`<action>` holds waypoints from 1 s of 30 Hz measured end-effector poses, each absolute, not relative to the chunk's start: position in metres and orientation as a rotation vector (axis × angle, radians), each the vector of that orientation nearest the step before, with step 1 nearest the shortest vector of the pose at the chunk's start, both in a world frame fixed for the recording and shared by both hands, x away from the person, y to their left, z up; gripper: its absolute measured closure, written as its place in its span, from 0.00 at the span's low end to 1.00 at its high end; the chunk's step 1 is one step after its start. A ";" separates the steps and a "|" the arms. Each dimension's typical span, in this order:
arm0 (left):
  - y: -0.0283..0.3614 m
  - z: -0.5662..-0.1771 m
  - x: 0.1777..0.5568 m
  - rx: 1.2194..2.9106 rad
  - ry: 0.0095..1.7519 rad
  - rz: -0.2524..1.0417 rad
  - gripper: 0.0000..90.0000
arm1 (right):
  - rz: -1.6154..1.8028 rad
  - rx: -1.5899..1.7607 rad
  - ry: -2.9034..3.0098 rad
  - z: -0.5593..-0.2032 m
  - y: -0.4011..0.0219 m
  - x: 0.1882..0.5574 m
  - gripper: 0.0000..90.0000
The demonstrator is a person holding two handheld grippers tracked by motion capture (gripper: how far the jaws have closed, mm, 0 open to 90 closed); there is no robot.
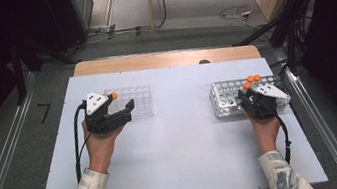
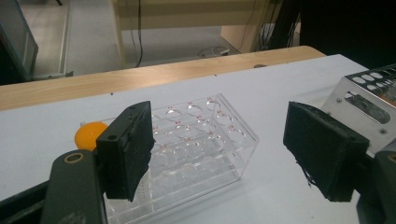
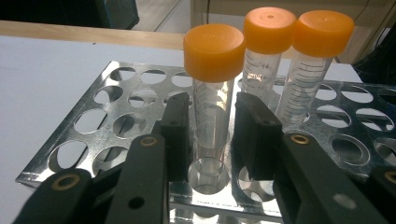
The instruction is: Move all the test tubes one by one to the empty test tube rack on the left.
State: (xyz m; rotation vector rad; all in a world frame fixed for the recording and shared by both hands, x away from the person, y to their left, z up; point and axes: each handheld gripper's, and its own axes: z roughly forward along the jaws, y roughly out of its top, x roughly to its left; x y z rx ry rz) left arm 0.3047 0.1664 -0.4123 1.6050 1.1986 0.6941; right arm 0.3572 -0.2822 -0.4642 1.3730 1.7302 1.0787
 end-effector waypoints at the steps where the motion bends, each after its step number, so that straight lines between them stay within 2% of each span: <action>1: 0.167 -0.412 0.305 1.605 1.198 0.695 0.28 | 1.078 1.370 1.729 -0.464 -0.282 0.357 0.74; 5: 0.167 -0.412 0.305 1.603 1.199 0.695 0.28 | 1.075 1.365 1.729 -0.464 -0.282 0.357 0.79; 30: 0.165 -0.412 0.305 1.608 1.196 0.694 0.28 | 1.169 1.283 1.611 -0.438 -0.284 0.338 0.79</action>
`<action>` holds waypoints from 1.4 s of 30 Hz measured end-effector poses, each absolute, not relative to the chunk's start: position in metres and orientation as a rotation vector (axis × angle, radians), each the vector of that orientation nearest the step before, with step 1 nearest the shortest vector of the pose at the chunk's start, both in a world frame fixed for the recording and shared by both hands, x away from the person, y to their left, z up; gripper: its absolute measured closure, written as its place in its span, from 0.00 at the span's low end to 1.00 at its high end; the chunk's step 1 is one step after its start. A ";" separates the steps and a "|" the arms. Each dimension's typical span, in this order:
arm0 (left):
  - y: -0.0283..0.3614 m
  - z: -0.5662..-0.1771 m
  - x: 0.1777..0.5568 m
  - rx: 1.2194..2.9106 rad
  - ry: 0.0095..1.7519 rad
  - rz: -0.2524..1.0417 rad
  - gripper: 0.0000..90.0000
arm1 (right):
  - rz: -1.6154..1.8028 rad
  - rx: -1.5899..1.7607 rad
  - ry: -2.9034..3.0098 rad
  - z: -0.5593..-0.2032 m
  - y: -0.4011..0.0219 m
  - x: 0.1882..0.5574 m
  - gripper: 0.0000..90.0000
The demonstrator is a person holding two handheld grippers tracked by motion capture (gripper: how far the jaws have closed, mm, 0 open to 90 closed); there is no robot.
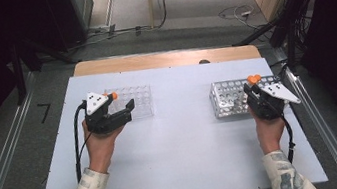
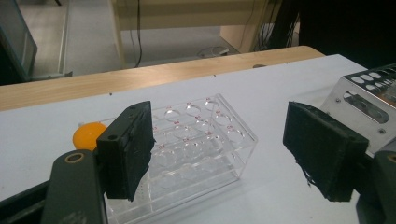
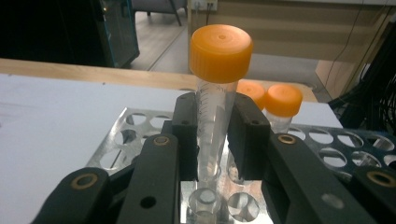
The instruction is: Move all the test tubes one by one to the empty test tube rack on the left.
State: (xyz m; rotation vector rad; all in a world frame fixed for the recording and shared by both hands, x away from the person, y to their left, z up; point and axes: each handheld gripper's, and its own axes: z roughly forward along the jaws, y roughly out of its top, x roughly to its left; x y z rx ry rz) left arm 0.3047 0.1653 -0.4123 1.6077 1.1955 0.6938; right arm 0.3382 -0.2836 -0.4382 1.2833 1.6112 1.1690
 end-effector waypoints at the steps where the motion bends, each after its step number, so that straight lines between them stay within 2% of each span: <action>1: 0.165 -0.412 0.305 1.609 1.194 0.693 0.28 | 1.174 1.276 1.606 -0.436 -0.283 0.337 0.79; 11: 0.161 -0.411 0.303 1.609 1.176 0.689 0.28 | 1.249 1.209 1.618 -0.424 -0.270 0.325 0.79; 30: 0.148 -0.411 0.298 1.646 1.132 0.675 0.28 | 1.324 1.017 1.903 -0.440 -0.193 0.307 0.79; 42: 0.092 -0.423 0.282 1.758 0.977 0.612 0.29 | 1.358 0.938 2.063 -0.460 -0.156 0.300 0.79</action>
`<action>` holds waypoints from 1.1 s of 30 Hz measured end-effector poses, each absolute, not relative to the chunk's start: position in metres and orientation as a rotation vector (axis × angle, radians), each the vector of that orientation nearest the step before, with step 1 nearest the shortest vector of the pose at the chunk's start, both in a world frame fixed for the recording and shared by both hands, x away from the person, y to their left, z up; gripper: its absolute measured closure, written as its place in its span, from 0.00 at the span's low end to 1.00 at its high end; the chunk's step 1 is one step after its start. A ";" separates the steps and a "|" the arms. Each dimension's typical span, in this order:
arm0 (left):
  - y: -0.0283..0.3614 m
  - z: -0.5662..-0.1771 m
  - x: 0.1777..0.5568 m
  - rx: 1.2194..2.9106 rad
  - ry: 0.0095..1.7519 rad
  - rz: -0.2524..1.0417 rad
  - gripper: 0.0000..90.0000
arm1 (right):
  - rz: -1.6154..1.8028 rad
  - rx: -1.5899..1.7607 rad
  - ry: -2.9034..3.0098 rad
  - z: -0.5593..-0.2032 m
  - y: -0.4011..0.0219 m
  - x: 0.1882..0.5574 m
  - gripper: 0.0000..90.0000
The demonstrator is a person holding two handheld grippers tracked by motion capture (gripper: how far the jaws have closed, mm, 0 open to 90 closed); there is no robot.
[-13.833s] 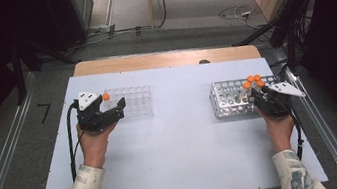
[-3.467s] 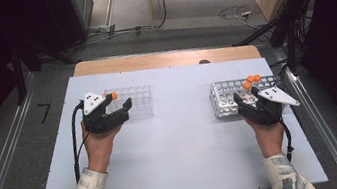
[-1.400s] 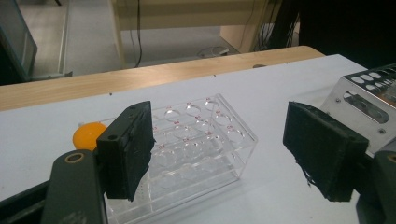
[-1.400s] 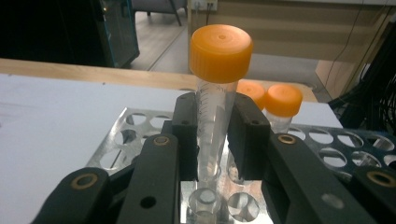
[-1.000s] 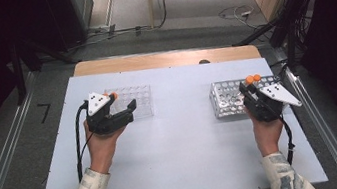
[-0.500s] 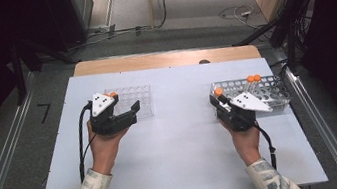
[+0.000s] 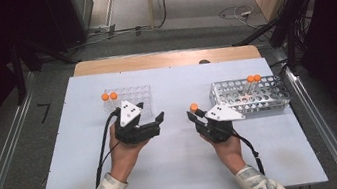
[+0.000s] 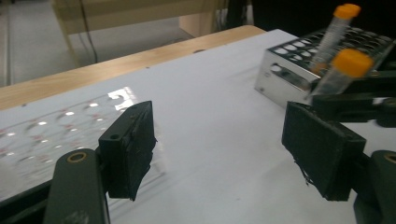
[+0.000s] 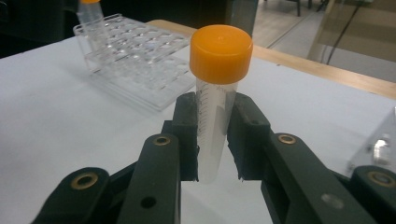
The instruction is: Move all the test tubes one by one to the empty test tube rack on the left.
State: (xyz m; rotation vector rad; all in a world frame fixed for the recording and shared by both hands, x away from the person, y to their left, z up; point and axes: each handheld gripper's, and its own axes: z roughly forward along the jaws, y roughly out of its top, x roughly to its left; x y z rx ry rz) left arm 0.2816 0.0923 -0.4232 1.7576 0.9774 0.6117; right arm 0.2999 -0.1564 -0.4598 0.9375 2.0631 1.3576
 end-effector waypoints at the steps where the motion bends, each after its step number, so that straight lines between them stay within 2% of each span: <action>1: 0.088 -0.423 0.280 1.762 0.965 0.607 0.29 | 1.362 0.927 2.073 -0.461 -0.153 0.299 0.79; 7: 0.078 -0.420 0.270 1.761 0.902 0.566 0.30 | 1.404 0.907 2.138 -0.465 -0.139 0.293 0.79; 12: 0.070 -0.423 0.268 1.786 0.863 0.537 0.36 | 1.414 0.869 2.180 -0.467 -0.128 0.287 0.79; 17: 0.064 -0.427 0.265 1.819 0.817 0.536 0.45 | 1.423 0.828 2.212 -0.467 -0.119 0.282 0.79; 23: 0.062 -0.429 0.264 1.827 0.792 0.552 0.64 | 1.427 0.809 2.227 -0.468 -0.116 0.281 0.79; 33: 0.062 -0.431 0.264 1.844 0.780 0.557 0.77 | 1.436 0.816 2.230 -0.467 -0.116 0.280 0.79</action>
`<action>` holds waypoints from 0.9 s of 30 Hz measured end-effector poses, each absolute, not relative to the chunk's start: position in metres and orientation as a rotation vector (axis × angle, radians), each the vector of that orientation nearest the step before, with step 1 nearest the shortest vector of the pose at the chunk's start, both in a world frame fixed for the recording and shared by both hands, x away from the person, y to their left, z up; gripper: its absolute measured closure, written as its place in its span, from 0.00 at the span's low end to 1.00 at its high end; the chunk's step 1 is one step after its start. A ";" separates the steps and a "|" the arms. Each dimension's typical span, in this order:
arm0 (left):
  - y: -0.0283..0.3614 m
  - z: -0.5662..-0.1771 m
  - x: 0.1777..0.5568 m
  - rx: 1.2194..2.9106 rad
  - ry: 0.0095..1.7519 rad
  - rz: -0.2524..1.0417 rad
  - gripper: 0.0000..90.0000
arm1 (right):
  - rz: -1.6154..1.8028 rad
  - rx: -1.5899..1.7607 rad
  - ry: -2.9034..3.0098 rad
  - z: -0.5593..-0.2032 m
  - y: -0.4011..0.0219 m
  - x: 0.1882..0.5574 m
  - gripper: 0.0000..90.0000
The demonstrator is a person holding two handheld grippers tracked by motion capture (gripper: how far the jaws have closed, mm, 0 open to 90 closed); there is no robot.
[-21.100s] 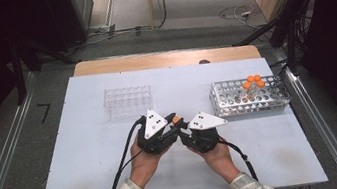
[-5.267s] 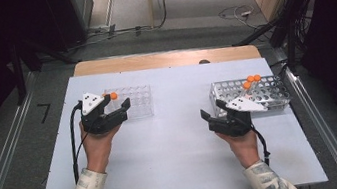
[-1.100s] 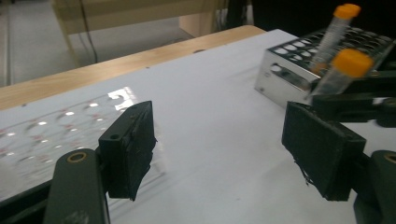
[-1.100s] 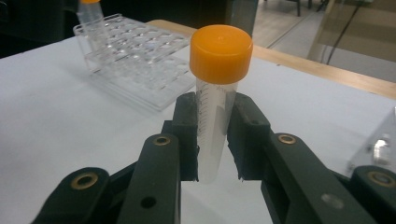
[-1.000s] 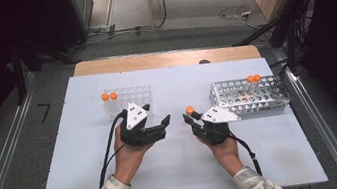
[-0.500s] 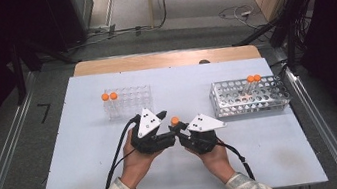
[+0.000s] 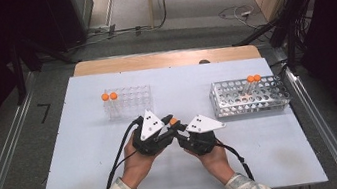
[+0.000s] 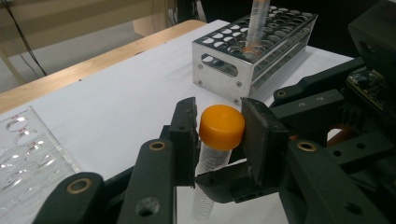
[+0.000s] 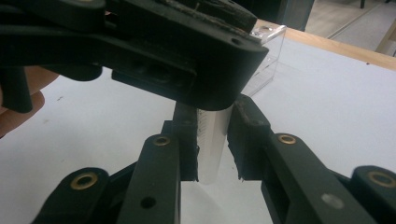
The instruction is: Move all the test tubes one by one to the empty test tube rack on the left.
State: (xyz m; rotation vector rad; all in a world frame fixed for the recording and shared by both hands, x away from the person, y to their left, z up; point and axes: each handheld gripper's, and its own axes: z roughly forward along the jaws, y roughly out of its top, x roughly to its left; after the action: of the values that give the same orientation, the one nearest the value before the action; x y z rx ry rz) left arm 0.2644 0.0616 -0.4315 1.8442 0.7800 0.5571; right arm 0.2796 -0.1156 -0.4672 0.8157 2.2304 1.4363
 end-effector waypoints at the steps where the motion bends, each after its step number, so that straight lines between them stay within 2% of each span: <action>1: 0.061 -0.432 0.264 1.848 0.777 0.559 0.77 | 1.437 0.816 2.231 -0.467 -0.115 0.280 0.79; 6: 0.061 -0.432 0.264 1.851 0.774 0.574 0.78 | 1.431 0.820 2.238 -0.468 -0.115 0.280 0.79; 8: 0.062 -0.432 0.265 1.846 0.779 0.573 0.79 | 1.434 0.818 2.238 -0.468 -0.115 0.280 0.75; 13: 0.066 -0.432 0.268 1.820 0.796 0.583 0.79 | 1.439 0.838 2.245 -0.467 -0.115 0.280 0.54; 18: 0.081 -0.428 0.276 1.761 0.848 0.590 0.79 | 1.448 0.886 2.263 -0.467 -0.117 0.284 0.40; 27: 0.124 -0.412 0.298 1.646 0.973 0.608 0.79 | 1.430 0.911 2.274 -0.469 -0.118 0.286 0.38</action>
State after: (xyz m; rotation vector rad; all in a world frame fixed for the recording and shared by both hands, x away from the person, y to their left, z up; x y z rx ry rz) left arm 0.2981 0.1238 -0.4117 1.6458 0.9726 0.6081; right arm 0.2864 -0.1185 -0.4691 0.9106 2.2737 1.4297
